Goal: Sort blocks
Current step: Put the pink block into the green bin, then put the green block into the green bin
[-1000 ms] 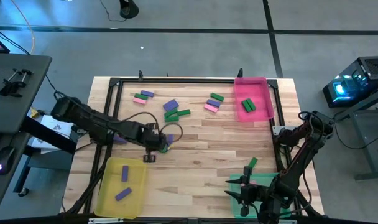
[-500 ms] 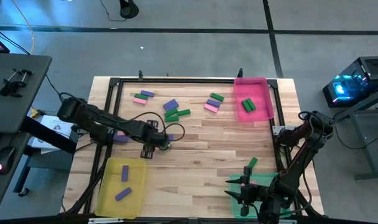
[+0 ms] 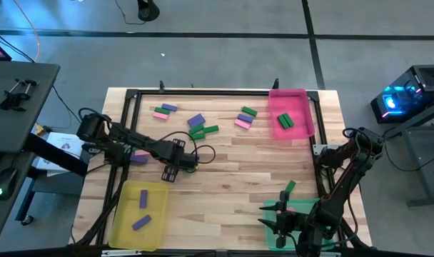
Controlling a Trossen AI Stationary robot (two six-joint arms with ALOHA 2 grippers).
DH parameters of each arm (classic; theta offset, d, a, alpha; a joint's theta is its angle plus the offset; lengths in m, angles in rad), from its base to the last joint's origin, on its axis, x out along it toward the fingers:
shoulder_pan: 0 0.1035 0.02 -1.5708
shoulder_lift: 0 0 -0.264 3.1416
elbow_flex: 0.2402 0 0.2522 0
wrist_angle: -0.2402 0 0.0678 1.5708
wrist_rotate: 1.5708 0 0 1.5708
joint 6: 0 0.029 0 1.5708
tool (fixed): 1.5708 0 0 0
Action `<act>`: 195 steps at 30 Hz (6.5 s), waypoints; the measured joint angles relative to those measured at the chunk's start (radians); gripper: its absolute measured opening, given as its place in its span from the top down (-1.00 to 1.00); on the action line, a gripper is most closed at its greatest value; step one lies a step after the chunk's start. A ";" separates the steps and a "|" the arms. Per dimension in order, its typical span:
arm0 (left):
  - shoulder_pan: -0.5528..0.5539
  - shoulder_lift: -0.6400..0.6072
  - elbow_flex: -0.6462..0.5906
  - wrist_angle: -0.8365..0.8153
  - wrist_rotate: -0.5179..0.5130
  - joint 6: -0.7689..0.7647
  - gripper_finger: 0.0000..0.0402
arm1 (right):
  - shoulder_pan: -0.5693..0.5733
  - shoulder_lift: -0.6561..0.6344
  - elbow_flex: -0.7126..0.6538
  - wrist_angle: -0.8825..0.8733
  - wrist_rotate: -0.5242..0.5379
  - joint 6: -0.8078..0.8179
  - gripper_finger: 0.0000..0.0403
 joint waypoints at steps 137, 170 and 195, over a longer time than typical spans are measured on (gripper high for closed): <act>-0.264 -0.099 0.053 0.807 -0.128 -0.703 0.10 | 0.144 0.066 0.000 -0.392 -0.960 0.705 0.29; 0.169 -0.411 -0.130 -0.427 -0.119 -1.317 0.95 | 0.094 0.033 0.100 -0.413 0.178 0.383 0.28; 0.348 -0.294 -0.255 -0.206 -0.071 -1.162 1.00 | 0.079 0.034 0.100 -0.399 0.178 0.381 0.28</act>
